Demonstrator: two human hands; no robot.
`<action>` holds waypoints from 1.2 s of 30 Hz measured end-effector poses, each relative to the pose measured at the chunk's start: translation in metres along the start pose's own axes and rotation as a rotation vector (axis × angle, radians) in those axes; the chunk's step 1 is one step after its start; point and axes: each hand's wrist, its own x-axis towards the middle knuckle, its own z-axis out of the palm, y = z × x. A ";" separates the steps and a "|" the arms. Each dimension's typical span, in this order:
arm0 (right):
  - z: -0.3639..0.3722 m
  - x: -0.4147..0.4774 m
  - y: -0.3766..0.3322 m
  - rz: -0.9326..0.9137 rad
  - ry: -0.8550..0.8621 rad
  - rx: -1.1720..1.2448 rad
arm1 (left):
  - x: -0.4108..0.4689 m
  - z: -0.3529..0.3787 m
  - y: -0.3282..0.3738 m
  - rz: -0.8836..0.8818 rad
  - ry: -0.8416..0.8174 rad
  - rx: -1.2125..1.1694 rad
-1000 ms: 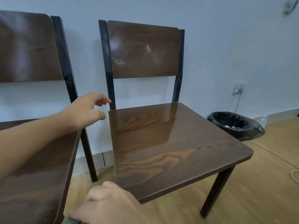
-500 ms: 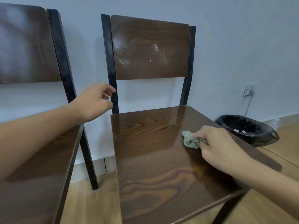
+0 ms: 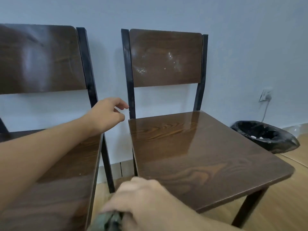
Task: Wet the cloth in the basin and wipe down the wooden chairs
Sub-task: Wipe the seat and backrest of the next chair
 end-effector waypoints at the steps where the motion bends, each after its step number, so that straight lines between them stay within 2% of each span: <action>1: -0.006 0.008 0.005 -0.011 0.072 0.046 | 0.002 -0.001 -0.001 -0.010 0.009 -0.025; 6: -0.080 0.109 0.093 0.157 0.446 -0.156 | 0.033 -0.002 0.000 -0.064 0.112 -0.161; 8: -0.113 0.152 0.133 0.141 0.683 -0.261 | 0.052 0.000 0.005 -0.085 0.160 -0.198; 10: -0.149 0.191 0.160 0.122 0.909 -0.258 | 0.073 0.000 0.015 -0.103 0.210 -0.255; 14: -0.185 0.256 0.165 0.022 1.186 -0.334 | 0.125 -0.006 0.035 -0.188 0.219 -0.464; 16: -0.162 0.269 0.164 -0.126 1.161 -0.450 | 0.145 -0.002 0.030 -0.178 0.215 -0.594; 18: -0.124 0.260 0.175 -0.294 0.983 -0.572 | 0.157 0.006 0.017 -0.154 0.262 -0.703; 20: -0.104 0.238 0.196 -0.330 0.827 -0.688 | 0.160 0.014 0.003 -0.137 0.275 -0.760; 22: -0.125 0.227 0.217 -0.266 0.927 -0.696 | 0.158 0.019 -0.001 -0.117 0.277 -0.800; 25: -0.182 0.243 0.215 -0.046 1.277 -0.540 | 0.158 0.023 -0.002 -0.093 0.307 -0.789; 27: -0.184 0.264 0.191 -0.051 1.346 -0.493 | 0.155 0.024 -0.002 -0.086 0.331 -0.758; 28: -0.169 0.272 0.182 -0.120 1.300 -0.504 | 0.154 0.025 -0.002 -0.082 0.337 -0.749; 30: -0.128 0.267 0.180 -0.264 1.049 -0.589 | 0.153 0.024 -0.001 -0.079 0.329 -0.749; 31: -0.116 0.253 0.187 -0.283 0.936 -0.635 | 0.153 0.025 0.002 -0.082 0.322 -0.757; 32: -0.118 0.239 0.200 -0.268 0.897 -0.658 | 0.153 0.025 0.005 -0.095 0.325 -0.766; 33: -0.131 0.229 0.215 -0.221 0.947 -0.648 | 0.152 0.026 0.008 -0.104 0.330 -0.762; 36: -0.205 0.223 0.237 0.066 1.321 -0.495 | 0.152 0.027 0.011 -0.096 0.361 -0.747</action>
